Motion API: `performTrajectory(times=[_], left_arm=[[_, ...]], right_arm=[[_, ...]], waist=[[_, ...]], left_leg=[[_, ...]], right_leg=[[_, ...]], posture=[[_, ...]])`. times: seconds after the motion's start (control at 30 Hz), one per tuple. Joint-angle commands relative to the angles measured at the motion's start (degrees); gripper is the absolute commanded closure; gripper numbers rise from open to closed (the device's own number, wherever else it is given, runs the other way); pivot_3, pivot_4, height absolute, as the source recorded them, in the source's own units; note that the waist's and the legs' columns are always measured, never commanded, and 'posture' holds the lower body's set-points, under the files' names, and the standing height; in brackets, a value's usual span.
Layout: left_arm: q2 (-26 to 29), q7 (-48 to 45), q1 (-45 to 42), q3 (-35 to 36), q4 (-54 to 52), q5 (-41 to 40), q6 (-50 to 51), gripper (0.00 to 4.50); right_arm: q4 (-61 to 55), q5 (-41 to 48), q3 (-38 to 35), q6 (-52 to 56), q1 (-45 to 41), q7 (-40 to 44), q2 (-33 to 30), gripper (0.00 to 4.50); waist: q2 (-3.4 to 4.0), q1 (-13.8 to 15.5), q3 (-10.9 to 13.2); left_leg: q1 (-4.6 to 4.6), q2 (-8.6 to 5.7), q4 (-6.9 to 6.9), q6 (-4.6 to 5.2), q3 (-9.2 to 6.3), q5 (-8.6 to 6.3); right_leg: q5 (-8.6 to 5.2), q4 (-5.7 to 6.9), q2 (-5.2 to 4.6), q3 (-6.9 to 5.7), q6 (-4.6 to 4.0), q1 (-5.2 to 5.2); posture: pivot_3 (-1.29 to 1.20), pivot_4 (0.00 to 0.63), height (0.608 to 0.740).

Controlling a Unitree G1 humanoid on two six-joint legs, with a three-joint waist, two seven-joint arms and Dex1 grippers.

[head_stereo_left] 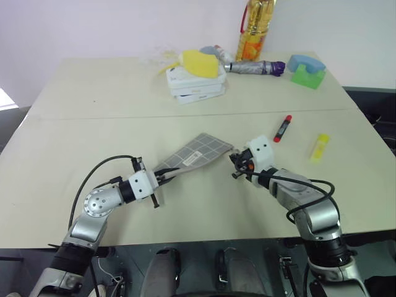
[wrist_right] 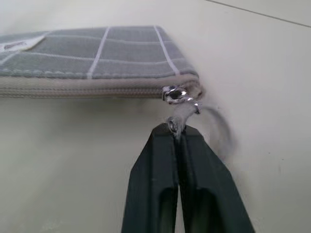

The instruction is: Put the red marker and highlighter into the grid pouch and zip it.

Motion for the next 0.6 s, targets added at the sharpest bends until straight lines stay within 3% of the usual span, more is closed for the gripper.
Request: performTrajectory(times=[0.03,0.6], left_arm=[[-1.21,1.61,-1.42,0.2,-0.46,1.1,0.75,4.5],[-15.17,7.86,-11.36,-4.41,8.78,6.35,4.39,4.5]], right_arm=[[-4.75,-1.42,3.27,-1.29,-0.98,1.5,-1.72,4.46],[-15.21,-0.65,14.05,2.13,-6.56,7.82,-2.14,4.46]], waist=[[0.0,0.03,0.0],[-0.06,0.03,0.01]], left_leg=[[0.0,-0.01,0.0,0.0,0.0,0.0],[-0.01,-0.08,0.1,0.0,-0.15,0.0]], right_leg=[[0.0,0.0,0.0,0.0,0.0,0.0],[0.01,0.0,0.02,-0.04,0.02,0.08]], posture=[[0.0,0.15,0.74],[0.0,0.15,0.74]])
